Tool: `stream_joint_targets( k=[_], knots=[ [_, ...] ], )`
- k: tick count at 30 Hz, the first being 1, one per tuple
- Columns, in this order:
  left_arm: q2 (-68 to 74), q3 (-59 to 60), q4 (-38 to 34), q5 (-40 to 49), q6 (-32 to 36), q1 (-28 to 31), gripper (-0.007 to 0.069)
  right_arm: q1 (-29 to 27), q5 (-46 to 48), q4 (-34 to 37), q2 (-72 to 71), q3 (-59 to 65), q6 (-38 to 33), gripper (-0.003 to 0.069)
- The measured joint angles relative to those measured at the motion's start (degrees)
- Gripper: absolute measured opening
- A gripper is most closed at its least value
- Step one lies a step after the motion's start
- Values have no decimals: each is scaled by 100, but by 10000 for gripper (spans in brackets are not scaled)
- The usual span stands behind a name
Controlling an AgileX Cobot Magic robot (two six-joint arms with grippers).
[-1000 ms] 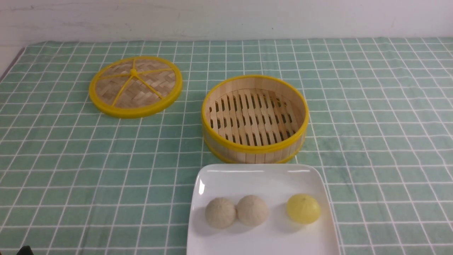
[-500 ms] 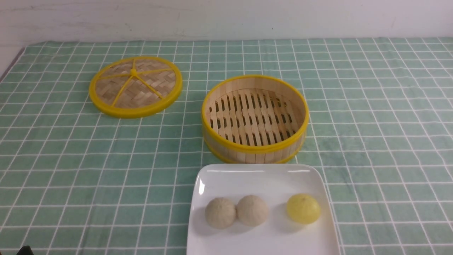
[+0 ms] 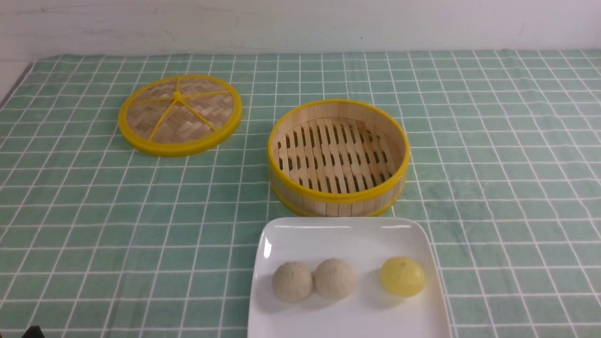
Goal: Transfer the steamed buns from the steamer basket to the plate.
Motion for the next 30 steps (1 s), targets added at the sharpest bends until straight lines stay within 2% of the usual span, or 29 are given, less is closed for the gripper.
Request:
stream_joint_targets(
  k=[21,30],
  knots=[
    [0,0,0,0,0,0,347,0,-9,140,0,0,-35,239],
    [0,0,0,0,0,0,347,0,-11,499,0,0,-446,239]
  ],
)
